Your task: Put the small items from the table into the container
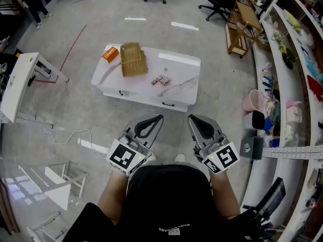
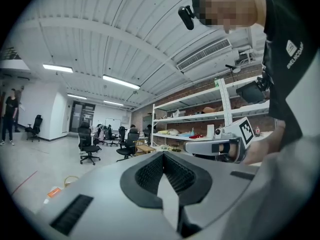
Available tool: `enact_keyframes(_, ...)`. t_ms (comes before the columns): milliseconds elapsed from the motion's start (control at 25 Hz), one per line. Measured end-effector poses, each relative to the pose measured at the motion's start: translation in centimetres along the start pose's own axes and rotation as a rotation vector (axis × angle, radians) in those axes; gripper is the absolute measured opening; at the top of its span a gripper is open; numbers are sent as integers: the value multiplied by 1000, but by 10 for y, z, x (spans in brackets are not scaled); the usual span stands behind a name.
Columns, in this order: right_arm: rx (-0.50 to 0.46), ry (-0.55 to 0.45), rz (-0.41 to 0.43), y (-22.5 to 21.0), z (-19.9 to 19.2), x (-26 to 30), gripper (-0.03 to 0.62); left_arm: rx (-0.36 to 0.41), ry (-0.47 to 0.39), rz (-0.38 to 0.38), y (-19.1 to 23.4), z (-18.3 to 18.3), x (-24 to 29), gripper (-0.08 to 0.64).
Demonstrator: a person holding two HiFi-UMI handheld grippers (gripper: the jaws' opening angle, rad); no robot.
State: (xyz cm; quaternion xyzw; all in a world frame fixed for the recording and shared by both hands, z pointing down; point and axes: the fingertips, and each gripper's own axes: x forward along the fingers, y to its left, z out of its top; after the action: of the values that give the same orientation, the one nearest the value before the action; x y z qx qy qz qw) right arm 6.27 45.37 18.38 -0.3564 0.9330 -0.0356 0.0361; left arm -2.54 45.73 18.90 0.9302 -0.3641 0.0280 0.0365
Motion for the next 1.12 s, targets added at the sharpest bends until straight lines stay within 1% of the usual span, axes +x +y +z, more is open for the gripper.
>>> enact_keyframes(120, 9, 1, -9, 3, -2, 12, 12, -11, 19, 10, 11, 0, -9, 5)
enact_keyframes(360, 50, 13, -39, 18, -11, 40, 12, -28, 11, 22, 42, -9, -39, 5)
enact_keyframes(520, 23, 38, -49, 37, -19, 56, 12, -38, -9, 29, 64, -14, -60, 5)
enact_keyframes(680, 24, 60, -52, 45, -25, 66, 12, -41, -2, 40, 79, -19, -72, 5)
enact_keyframes(960, 57, 57, -51, 38, -30, 80, 12, -43, 8, 42, 86, -25, -71, 5)
enact_keyframes(1120, 59, 39, -27, 28, -30, 91, 12, -29, 27, 38, 91, -27, -61, 5)
